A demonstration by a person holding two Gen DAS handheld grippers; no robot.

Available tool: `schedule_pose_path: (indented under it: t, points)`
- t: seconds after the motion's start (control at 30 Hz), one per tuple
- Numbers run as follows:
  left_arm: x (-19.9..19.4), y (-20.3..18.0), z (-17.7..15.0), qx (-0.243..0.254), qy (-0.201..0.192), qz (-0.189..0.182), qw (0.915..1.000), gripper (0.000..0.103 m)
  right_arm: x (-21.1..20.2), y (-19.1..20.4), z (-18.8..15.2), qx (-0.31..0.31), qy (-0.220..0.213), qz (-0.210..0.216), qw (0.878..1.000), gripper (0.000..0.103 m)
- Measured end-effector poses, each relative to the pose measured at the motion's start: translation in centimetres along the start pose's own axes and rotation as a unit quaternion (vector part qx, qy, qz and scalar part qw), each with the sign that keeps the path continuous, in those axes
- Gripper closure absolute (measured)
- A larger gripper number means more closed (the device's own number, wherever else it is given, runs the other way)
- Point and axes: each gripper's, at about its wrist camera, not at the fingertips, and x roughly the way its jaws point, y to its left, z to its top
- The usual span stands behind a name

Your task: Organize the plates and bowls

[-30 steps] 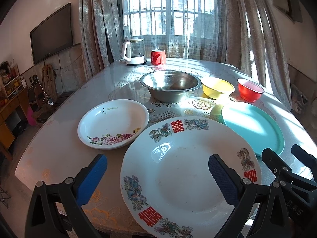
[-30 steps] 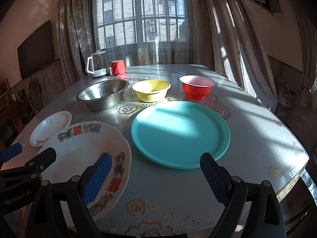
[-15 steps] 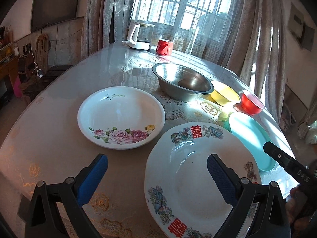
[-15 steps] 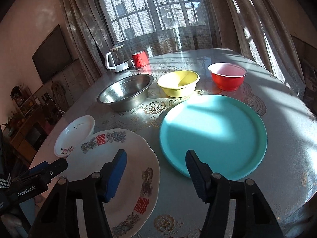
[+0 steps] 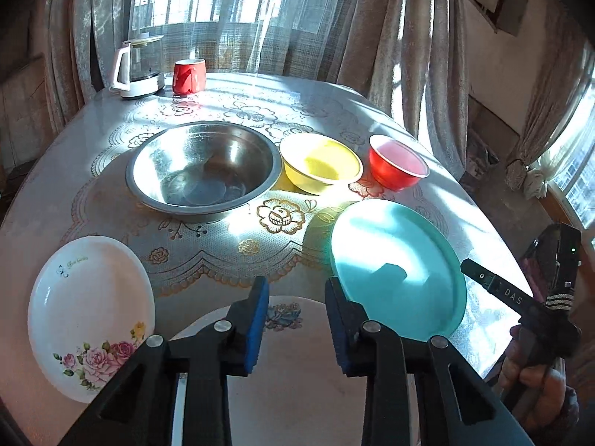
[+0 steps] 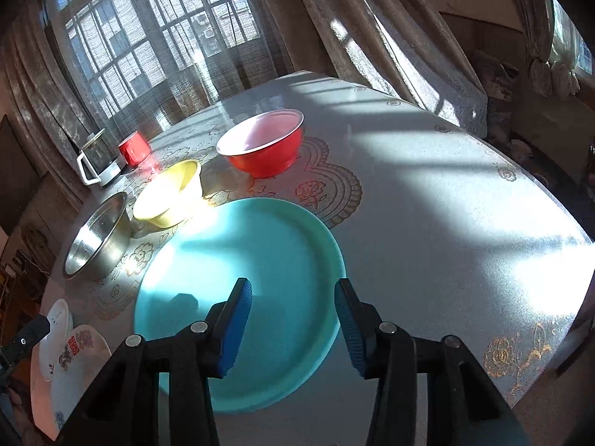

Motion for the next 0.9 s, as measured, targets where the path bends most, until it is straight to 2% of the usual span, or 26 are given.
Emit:
schedule_pose_path:
  t: [0.1, 0.23, 0.37, 0.5, 0.9]
  points:
    - [2.3, -1.0, 0.8, 0.016, 0.030, 0.000, 0.9994, 0.084, 0.9, -0.9, 0.1, 0.005, 0.009, -0.004, 1.000, 0.060]
    - [4.8, -2.5, 1.5, 0.041, 0.060, -0.001, 0.9974, 0.093, 1.8, -1.5, -0.1, 0.009, 0.022, 0.000, 1.000, 0.071]
    - [7.2, -3.2, 2.1, 0.049, 0.094, -0.002, 0.9944, 0.096, 2.4, -1.8, -0.2, 0.005, 0.028, 0.007, 1.000, 0.077]
    - [9.2, -3.5, 2.4, 0.054, 0.115, 0.002, 0.9919, 0.096, 2.7, -1.6, -0.2, -0.006, 0.027, 0.007, 1.000, 0.080]
    - [10.1, -3.5, 2.8, 0.069, 0.108, 0.009, 0.9917, 0.096, 3.0, -1.6, 0.1, -0.016, 0.027, 0.010, 0.999, 0.086]
